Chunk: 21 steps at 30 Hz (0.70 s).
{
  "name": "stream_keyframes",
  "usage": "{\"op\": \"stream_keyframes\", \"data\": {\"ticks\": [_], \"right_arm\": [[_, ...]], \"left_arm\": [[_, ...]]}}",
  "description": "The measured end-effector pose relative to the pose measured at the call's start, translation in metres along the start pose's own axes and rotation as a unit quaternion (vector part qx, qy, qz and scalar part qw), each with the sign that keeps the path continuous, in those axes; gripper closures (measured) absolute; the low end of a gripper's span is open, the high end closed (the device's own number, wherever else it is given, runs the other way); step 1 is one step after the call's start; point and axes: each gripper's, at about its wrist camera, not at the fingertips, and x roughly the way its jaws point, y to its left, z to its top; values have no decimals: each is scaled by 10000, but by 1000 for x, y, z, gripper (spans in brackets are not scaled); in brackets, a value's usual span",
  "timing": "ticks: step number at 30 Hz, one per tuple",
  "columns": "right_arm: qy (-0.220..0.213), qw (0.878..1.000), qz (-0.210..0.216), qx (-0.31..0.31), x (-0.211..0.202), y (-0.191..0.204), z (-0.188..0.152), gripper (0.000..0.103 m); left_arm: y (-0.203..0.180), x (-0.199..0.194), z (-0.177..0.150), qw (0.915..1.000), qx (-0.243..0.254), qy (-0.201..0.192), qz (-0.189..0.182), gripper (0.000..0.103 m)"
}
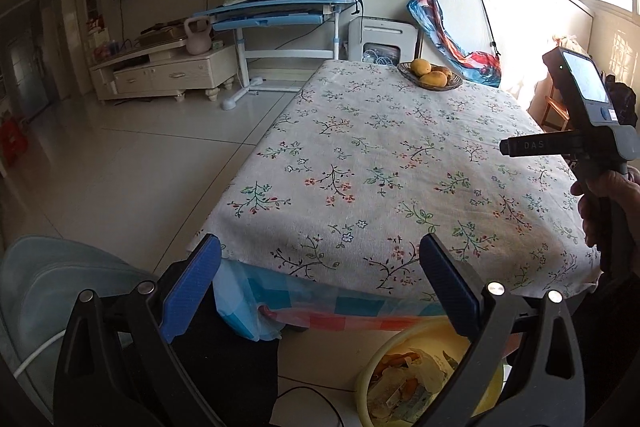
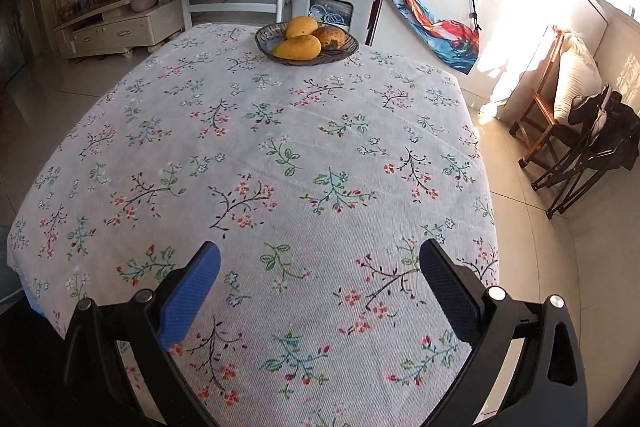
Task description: Collect trash
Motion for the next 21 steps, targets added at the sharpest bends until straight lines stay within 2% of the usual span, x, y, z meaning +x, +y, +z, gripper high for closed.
{"op": "stream_keyframes", "data": {"ticks": [6, 11, 16, 21], "right_arm": [[278, 9993, -234, 109, 42, -17, 20, 8], [-10, 9999, -119, 52, 46, -19, 27, 8], [157, 9979, 272, 562, 56, -30, 34, 6], [171, 9982, 225, 521, 56, -26, 37, 6]], "left_arm": [[2, 15, 5, 9999, -115, 107, 50, 7], [4, 19, 2, 9997, -137, 188, 30, 7], [5, 22, 3, 9995, -180, 265, 69, 7], [6, 23, 0, 9993, -211, 299, 114, 7]]}}
